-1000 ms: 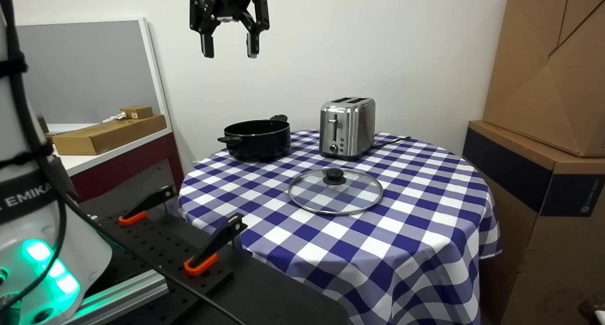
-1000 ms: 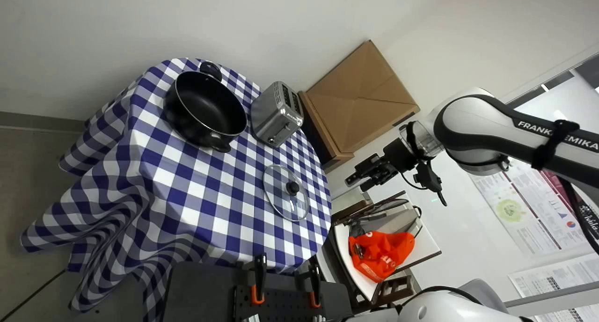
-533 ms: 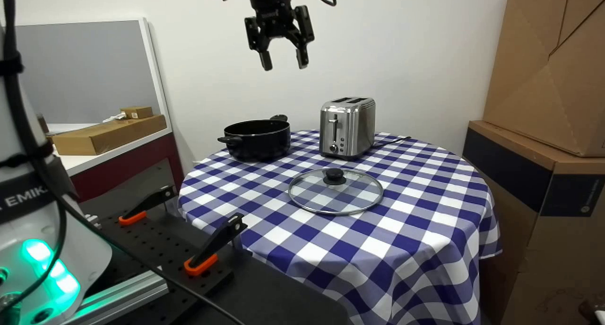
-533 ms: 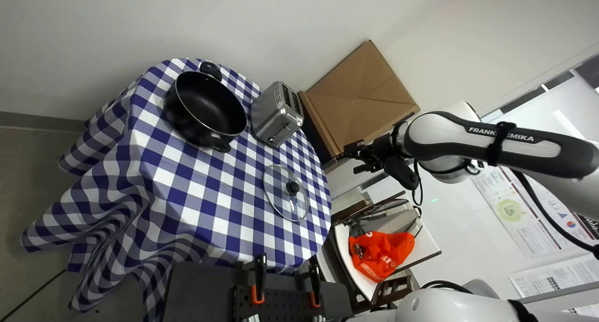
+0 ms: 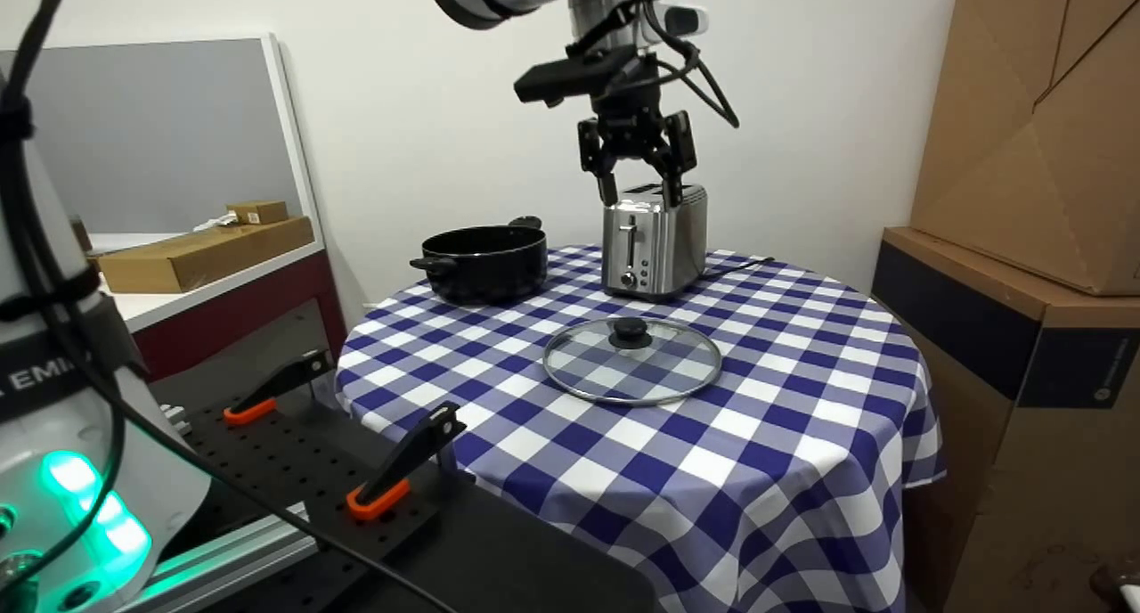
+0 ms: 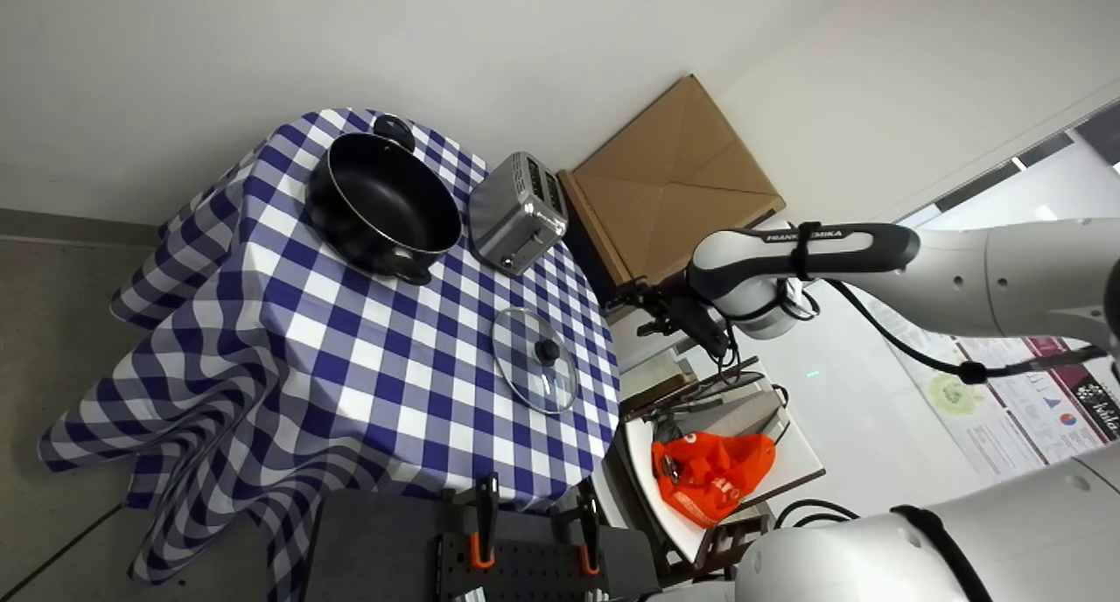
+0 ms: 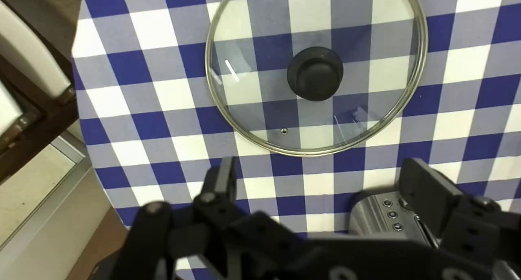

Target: Move the lid to the left.

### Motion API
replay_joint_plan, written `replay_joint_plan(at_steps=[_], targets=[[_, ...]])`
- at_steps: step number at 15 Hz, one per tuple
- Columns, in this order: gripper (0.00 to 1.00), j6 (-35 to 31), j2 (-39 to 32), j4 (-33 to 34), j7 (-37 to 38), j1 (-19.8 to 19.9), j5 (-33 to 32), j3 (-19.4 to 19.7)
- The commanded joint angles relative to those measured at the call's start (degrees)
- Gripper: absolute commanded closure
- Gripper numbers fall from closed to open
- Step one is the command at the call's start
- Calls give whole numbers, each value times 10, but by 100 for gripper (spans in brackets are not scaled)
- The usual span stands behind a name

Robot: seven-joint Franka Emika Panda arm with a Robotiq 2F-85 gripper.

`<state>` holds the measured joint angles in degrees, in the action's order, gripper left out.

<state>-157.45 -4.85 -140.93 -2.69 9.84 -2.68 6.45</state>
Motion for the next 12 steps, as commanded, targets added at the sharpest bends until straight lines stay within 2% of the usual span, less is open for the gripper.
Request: replay_joint_plan(at_steps=[1, 6, 9, 12], targets=[[0, 52, -131, 137, -28, 2, 56, -7], [0, 132, -242, 258, -25, 5, 54, -15], [0, 165, -284, 292, -24, 0, 43, -18], [0, 176, -309, 298, -22, -12, 24, -16]])
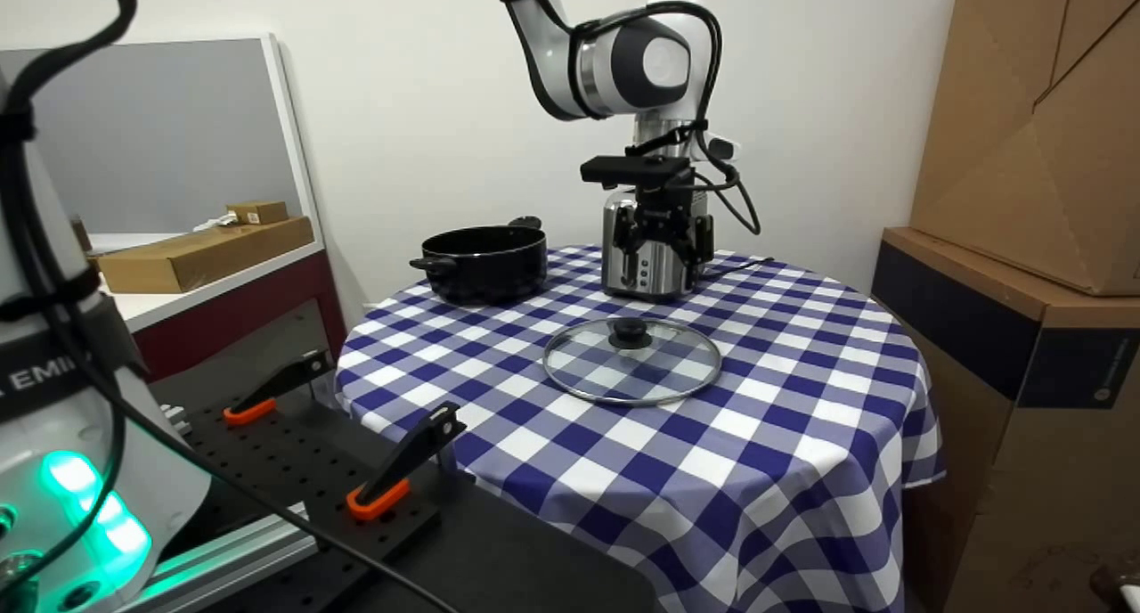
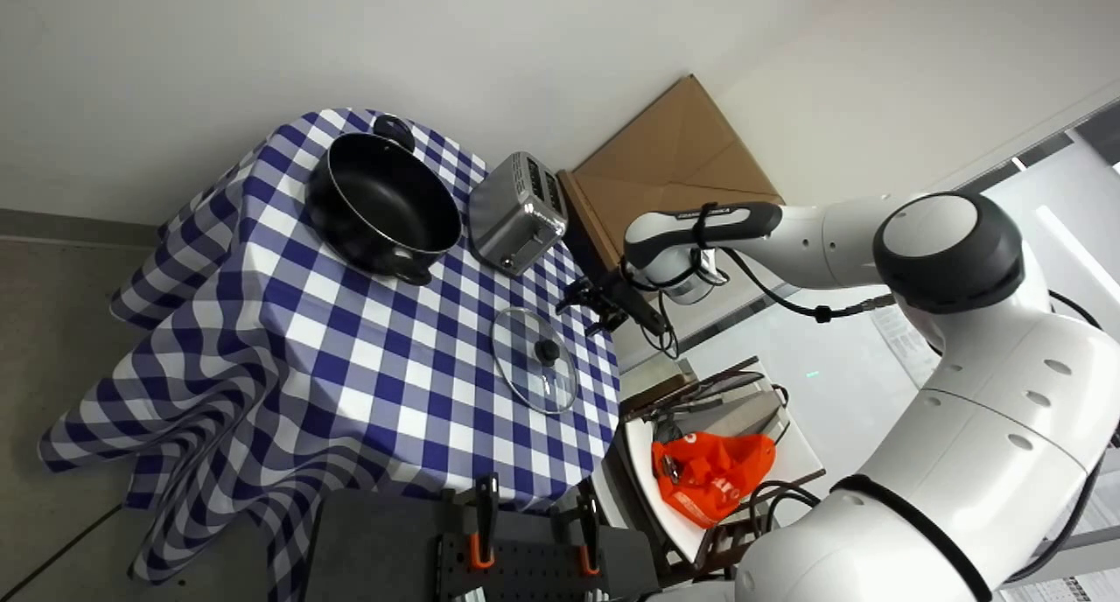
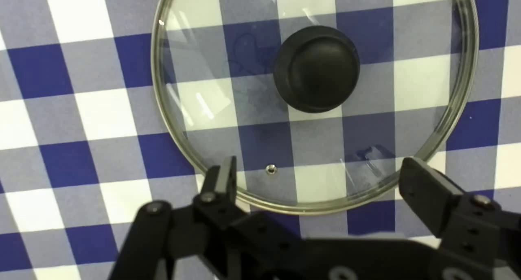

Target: Move the lid to the left.

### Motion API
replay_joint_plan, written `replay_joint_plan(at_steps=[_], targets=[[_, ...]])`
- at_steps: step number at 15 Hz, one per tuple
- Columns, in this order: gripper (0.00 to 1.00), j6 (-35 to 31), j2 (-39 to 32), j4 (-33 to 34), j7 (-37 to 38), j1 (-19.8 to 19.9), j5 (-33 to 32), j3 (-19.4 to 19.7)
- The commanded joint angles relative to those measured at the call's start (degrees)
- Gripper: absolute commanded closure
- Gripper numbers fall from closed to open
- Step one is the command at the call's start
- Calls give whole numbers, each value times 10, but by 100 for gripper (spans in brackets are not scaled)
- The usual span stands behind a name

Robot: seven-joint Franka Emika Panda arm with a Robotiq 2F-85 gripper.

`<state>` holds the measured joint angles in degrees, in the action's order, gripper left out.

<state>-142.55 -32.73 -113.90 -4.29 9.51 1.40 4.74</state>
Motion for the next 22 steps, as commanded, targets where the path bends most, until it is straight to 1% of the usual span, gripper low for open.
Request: replay_joint_plan(at_steps=[1, 6, 7, 8, 9, 10, 12, 15, 16, 17, 19, 20, 21, 22], targets=[[0, 27, -35, 25, -4, -15, -25, 3], [0, 19, -50, 14, 0, -34, -60, 7], [25, 18, -54, 15, 2, -38, -67, 9], [27, 18, -57, 15, 3, -41, -74, 11], [33, 19, -58, 16, 5, -44, -80, 13], [41, 20, -59, 17, 6, -45, -84, 14], [55, 22, -59, 16, 7, -48, -89, 17], [80, 28, -52, 10, 7, -50, -99, 21], [84, 29, -50, 8, 6, -49, -99, 22], [86, 32, -47, 6, 6, -49, -98, 22], [99, 34, -42, 1, 4, -47, -97, 21], [99, 35, -40, 0, 5, -47, -96, 22], [66, 37, -39, 0, 3, -46, -96, 22], [71, 39, -35, -3, 3, -47, -96, 22]])
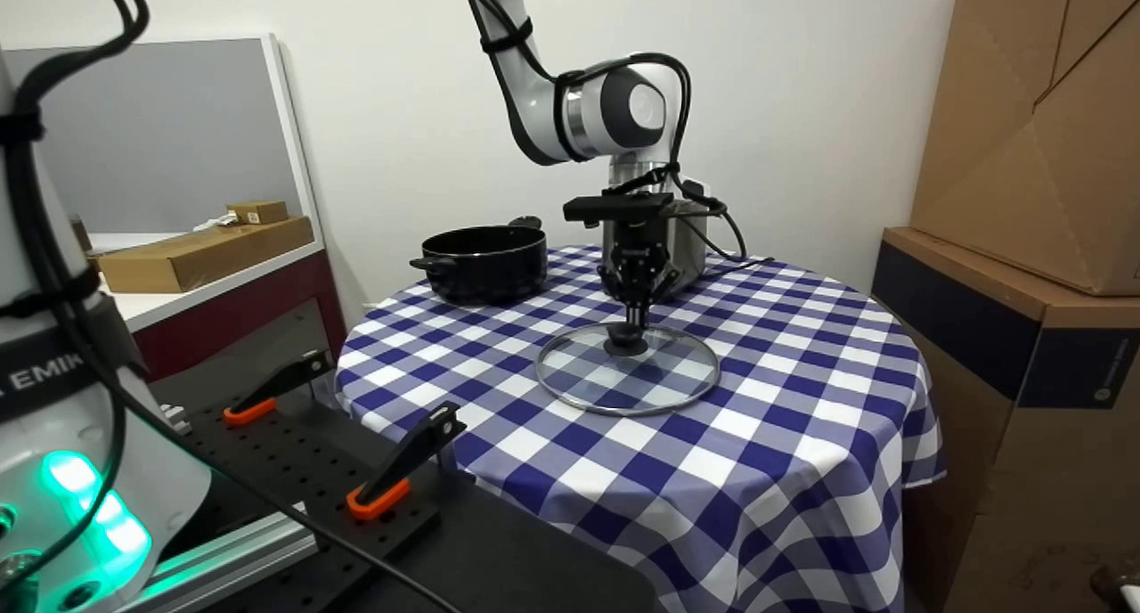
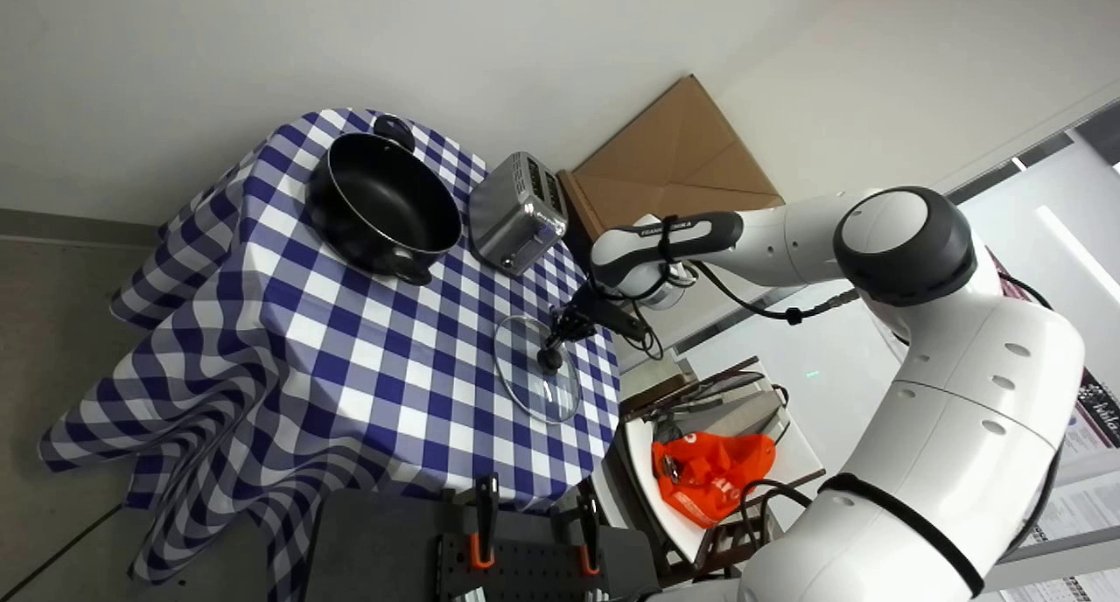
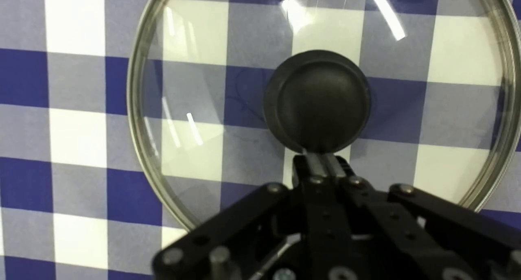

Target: Move the lid to the left.

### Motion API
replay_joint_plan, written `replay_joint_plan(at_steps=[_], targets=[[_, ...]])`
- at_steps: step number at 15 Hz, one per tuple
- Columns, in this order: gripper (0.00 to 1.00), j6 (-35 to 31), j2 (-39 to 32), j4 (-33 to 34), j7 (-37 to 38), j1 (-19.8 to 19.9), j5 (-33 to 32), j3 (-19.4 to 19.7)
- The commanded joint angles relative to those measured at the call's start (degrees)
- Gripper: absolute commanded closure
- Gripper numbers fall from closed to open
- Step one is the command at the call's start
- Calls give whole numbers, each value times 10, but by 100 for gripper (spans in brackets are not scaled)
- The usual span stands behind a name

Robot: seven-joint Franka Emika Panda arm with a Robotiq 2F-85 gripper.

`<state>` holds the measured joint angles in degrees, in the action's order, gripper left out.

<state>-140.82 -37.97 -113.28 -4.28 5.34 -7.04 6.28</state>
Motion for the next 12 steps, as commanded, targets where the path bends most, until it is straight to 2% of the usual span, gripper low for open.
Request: replay_joint_plan(at_steps=[1, 10, 12], targets=[[68, 24, 23, -14, 1, -5, -11, 6], [5, 28, 69, -70, -7, -2, -18, 4], [0, 11, 58, -68, -2, -4, -28, 10]])
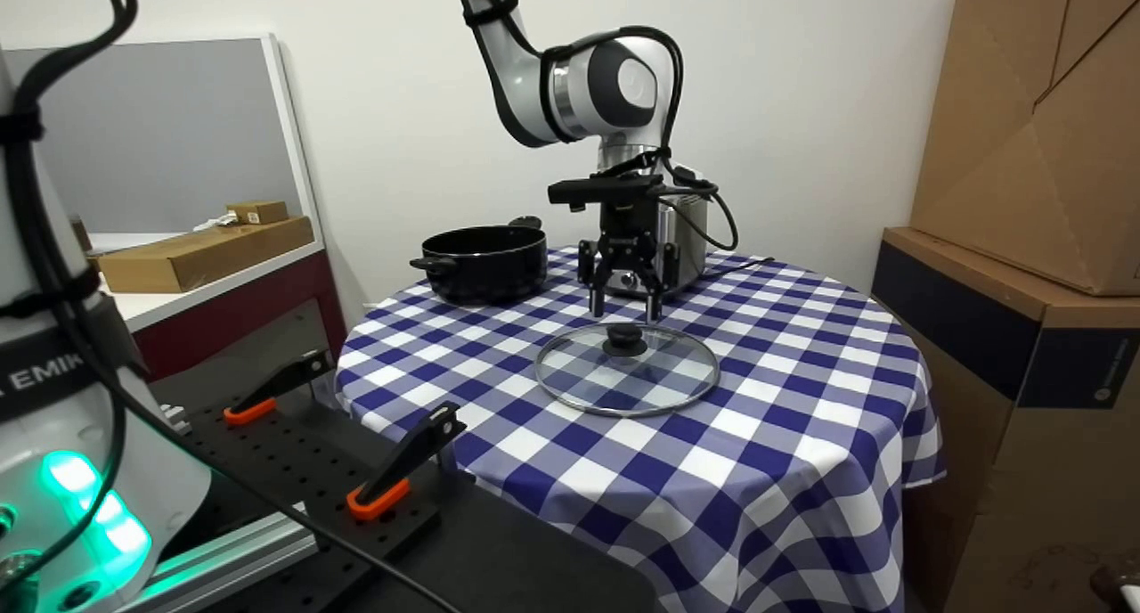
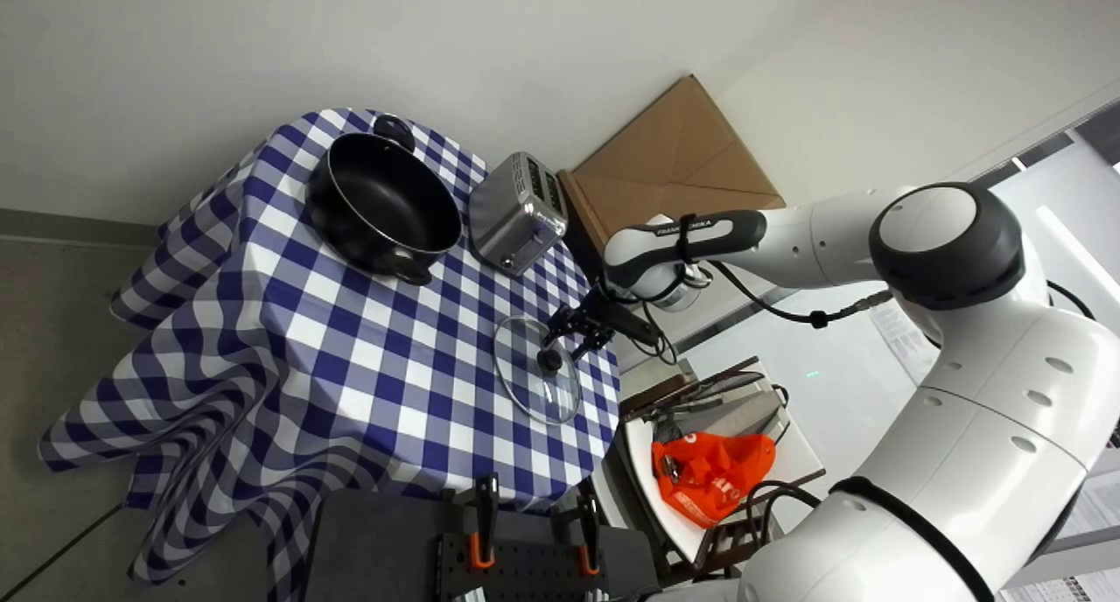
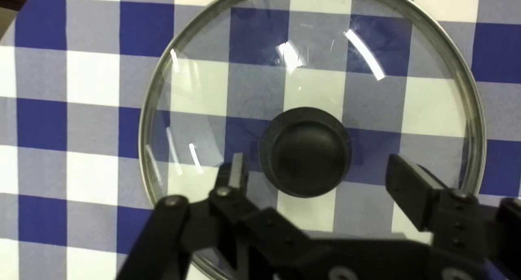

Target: Move the lid to the left.

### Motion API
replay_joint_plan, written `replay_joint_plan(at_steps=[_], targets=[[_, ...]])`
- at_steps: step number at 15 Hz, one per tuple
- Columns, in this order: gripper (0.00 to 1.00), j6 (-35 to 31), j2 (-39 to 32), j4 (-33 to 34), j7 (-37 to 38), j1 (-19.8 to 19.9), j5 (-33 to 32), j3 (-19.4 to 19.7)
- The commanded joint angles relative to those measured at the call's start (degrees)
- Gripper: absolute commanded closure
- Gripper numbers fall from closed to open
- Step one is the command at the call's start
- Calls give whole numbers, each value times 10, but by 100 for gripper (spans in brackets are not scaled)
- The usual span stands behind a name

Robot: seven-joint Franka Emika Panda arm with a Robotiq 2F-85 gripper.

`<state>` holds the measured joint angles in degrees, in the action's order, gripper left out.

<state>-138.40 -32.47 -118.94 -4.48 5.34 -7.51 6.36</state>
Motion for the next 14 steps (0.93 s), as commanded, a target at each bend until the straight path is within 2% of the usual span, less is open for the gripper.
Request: replay_joint_plan(at_steps=[1, 4, 5, 7, 12, 13, 14], targets=[[0, -22, -2, -11, 2, -6, -33, 13], [3, -54, -21, -2, 8, -8, -57, 23], [26, -57, -26, 1, 8, -7, -59, 24], [31, -53, -30, 2, 7, -5, -52, 21], [69, -40, -28, -4, 4, -7, -43, 9], [75, -38, -26, -4, 3, -7, -42, 8], [75, -36, -24, -5, 2, -6, -40, 7]])
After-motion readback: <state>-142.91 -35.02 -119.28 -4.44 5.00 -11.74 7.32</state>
